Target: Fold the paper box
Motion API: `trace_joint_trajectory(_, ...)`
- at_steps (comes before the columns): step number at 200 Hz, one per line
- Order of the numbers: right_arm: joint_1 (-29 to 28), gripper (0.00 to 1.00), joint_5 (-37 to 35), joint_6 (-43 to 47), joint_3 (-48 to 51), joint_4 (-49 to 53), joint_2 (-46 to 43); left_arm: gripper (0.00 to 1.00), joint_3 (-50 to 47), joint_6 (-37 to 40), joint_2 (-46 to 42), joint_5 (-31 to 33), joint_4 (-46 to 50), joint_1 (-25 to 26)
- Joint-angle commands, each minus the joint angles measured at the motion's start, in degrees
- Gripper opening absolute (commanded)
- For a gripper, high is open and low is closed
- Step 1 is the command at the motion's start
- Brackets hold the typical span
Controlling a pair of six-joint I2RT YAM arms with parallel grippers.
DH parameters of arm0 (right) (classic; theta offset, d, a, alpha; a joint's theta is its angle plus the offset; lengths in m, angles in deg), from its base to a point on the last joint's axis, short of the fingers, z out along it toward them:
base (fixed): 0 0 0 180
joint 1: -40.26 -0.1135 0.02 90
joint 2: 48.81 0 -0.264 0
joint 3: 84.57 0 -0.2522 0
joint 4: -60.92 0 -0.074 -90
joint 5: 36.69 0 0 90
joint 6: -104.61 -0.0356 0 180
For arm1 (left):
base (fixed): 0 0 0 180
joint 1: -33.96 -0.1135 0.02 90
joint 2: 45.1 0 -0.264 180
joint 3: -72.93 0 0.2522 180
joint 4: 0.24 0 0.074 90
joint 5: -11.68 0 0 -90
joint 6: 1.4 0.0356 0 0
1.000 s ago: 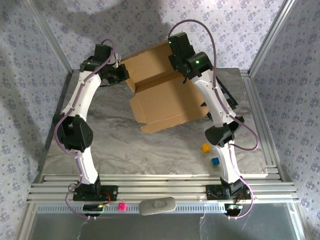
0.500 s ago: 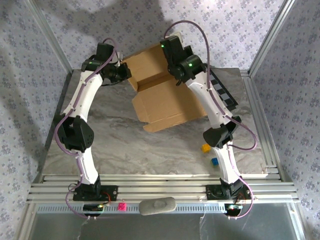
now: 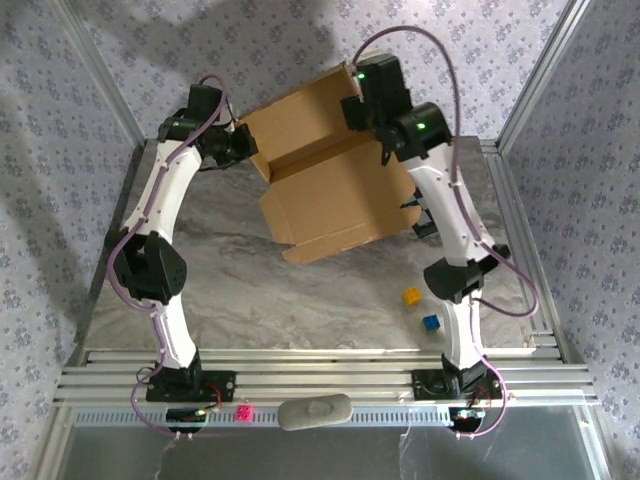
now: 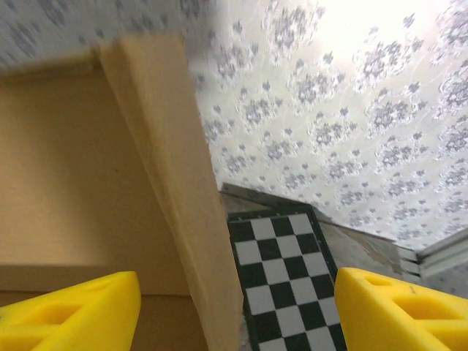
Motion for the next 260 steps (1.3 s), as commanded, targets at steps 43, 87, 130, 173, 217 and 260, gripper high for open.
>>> trace_joint_trajectory(43, 4.34, 0.71, 12.70, -2.79, 7.93, -3.00, -6.05, 0.00, 5.70, -0.83, 1.48, 0.05, 2.41, -0.08)
trace_joint_trajectory(87, 2.64, 0.71, 8.40, 0.23, 4.52, -2.03, -1.34, 0.00, 6.15, -0.39, 1.67, 0.01, 3.07, -0.08)
trace_joint_trajectory(130, 0.86, 0.60, -4.20, 5.12, 4.71, -2.72, 2.56, 0.00, 7.33, 0.05, 2.24, -0.22, 3.78, -0.09)
trace_joint_trajectory(173, 0.64, 0.27, -10.40, 6.85, 1.12, -4.92, 5.59, 0.00, 8.17, 0.66, 2.64, -0.31, 4.69, -0.10)
trace_joint_trajectory(217, -1.75, 0.00, -18.85, 8.17, 2.70, -5.93, 5.87, 0.00, 8.22, 0.55, 2.78, 0.06, 4.92, -0.08)
trace_joint_trajectory(260, -4.03, 0.00, -25.87, 7.87, 3.82, -6.20, 5.35, 0.00, 11.77, 0.23, 4.47, 7.58, 10.62, 0.53)
